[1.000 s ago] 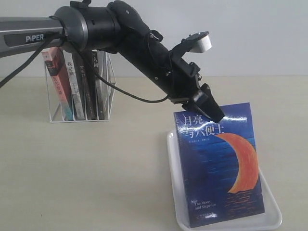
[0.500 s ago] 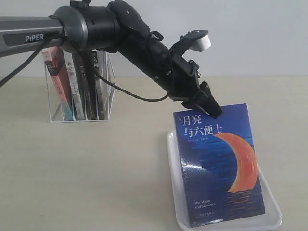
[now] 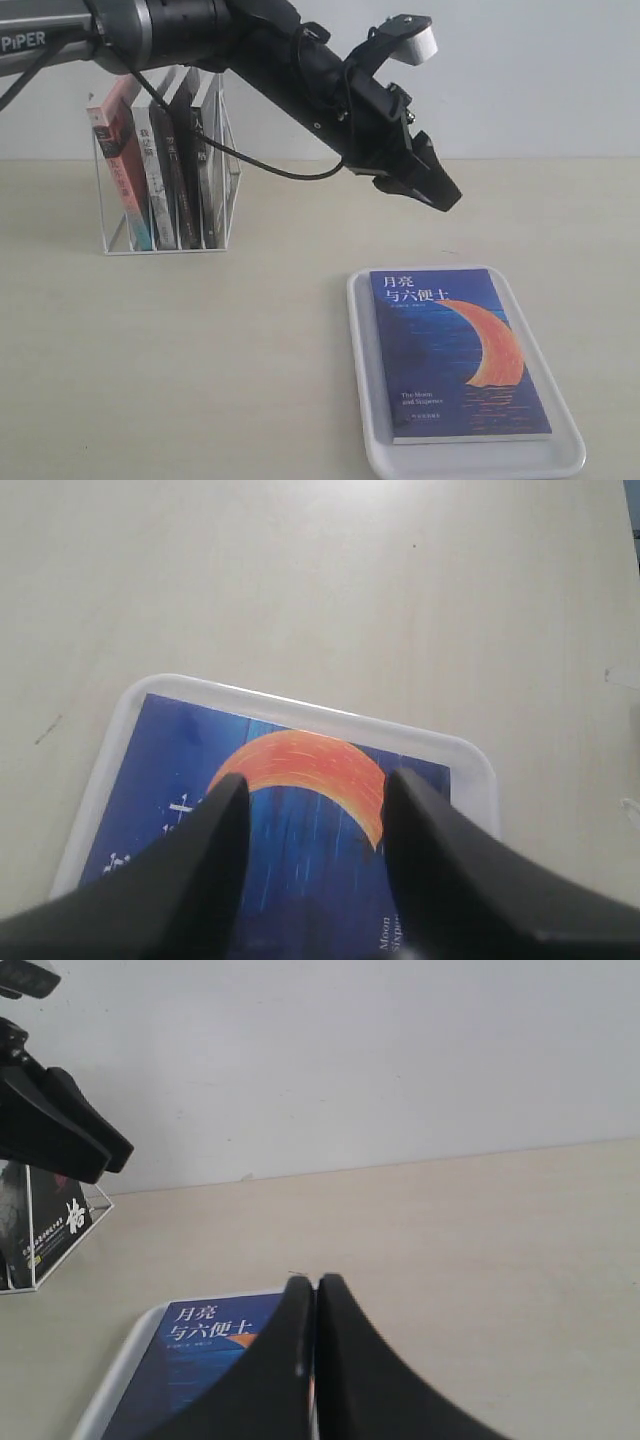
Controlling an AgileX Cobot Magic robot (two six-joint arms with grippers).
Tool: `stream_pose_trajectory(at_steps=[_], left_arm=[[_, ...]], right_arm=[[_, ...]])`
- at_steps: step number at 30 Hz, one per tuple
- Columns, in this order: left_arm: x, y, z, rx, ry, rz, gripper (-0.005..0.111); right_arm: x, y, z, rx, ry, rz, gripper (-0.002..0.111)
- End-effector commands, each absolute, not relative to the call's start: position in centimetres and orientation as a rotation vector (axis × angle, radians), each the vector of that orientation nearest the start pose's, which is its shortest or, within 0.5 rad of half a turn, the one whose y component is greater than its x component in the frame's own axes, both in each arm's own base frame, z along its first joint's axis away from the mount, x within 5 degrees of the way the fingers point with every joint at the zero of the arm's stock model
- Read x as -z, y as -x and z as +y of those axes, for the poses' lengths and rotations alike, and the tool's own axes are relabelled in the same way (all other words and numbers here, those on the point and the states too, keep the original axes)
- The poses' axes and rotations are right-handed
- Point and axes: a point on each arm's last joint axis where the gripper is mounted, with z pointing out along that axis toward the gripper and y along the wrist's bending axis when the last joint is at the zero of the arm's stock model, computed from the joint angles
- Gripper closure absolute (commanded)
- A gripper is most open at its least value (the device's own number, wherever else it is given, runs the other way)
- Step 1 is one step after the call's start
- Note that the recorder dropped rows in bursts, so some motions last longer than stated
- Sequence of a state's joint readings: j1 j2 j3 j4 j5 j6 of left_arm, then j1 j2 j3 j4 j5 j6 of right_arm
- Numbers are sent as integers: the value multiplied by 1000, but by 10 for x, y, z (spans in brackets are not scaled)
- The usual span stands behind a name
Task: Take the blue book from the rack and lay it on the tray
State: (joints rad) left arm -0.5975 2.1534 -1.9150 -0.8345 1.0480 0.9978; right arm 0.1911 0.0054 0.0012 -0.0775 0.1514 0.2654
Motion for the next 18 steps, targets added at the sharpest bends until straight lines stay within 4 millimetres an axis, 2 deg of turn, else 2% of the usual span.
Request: stream_pose_trajectory(at_steps=[1, 7, 10, 14, 18], left_arm=[[-278, -356, -315, 924, -1502, 1937, 65], [-289, -351, -310, 908, -1537, 1927, 67], [-289, -347, -306, 920, -1531, 2006, 77], [-282, -348, -303, 903, -1487, 2112, 101], [-277, -350, -301, 927, -1392, 2190, 102]], right_arm=[[-200, -56, 10, -278, -6, 1630, 108], [-200, -56, 9, -276, -7, 1638, 108], [-200, -56, 9, -277, -6, 1635, 108], [-200, -56, 9, -277, -6, 1635, 108], [-200, -56, 9, -277, -6, 1635, 108]])
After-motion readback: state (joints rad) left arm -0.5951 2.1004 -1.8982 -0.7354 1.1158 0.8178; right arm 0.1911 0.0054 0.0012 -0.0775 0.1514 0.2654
